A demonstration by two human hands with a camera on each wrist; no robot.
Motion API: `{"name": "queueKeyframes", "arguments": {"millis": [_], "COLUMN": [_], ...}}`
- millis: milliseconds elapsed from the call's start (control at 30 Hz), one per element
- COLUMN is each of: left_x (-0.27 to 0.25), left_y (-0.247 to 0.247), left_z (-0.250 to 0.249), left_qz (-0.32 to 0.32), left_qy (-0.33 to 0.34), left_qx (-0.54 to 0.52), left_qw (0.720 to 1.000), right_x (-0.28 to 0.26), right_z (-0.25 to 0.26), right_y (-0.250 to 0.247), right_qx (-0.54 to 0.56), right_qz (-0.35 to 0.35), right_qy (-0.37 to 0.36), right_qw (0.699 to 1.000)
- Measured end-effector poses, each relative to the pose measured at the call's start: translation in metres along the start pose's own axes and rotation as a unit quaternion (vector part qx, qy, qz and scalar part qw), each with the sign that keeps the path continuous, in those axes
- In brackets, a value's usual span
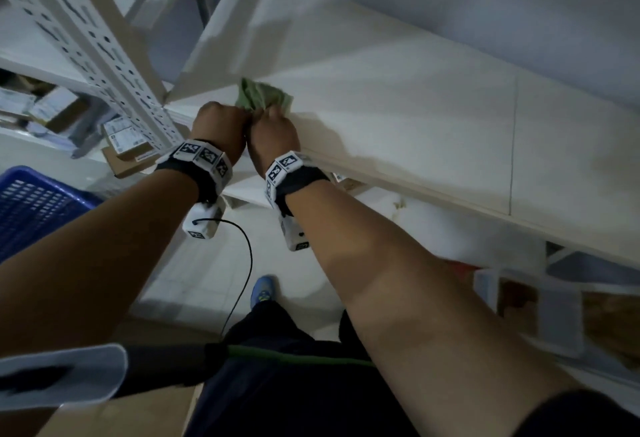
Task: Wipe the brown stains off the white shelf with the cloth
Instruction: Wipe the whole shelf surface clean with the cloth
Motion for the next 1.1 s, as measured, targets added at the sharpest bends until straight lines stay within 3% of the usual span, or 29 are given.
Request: {"name": "queueKeyframes", "arguments": {"millis": [133,333,533,800,1100], "left_x": [0.005,0.001,0.006,-0.001,0.010], "left_y": [-0.026,-0.060,-0.112,-0.156,-0.214], "left_z": [-0.049,-0.160,-0.321,-0.532,-0.721], "left_qz": [0.029,0.053,0.027,-0.076,-0.040], "left_qy": [0.030,0.037,0.093,0.076,0.199], "left_qx": [0.017,0.000,-0.033,-0.104,-0.064], "left_qw": [0.999,0.998,0.995,0.989,0.977], "right_x": [-0.026,-0.096,-0.201,-0.326,-0.444], "right_z": [-0.042,-0.137,-0.273,-0.453,-0.598], "right_y": [-0.007,-0.025,-0.070,-0.117,-0.145], "right_qx": [-0.017,-0.013,-0.024,-0.043,0.007], "right_qz": [0.005,-0.022,-0.031,-0.032,-0.106], "right_qy": [0.003,0.006,0.029,0.100,0.247], "right_qw": [1.000,1.000,0.999,0.994,0.963]}}
Point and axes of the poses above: each hand's wrist, its own x-axis towards the middle knuckle, its own y-axis out of the palm, z = x × y, the point moved 3 cm from there along x, towards the middle knuckle, and after that the axes turned 14 degrees about x, right-handed, at the moved point
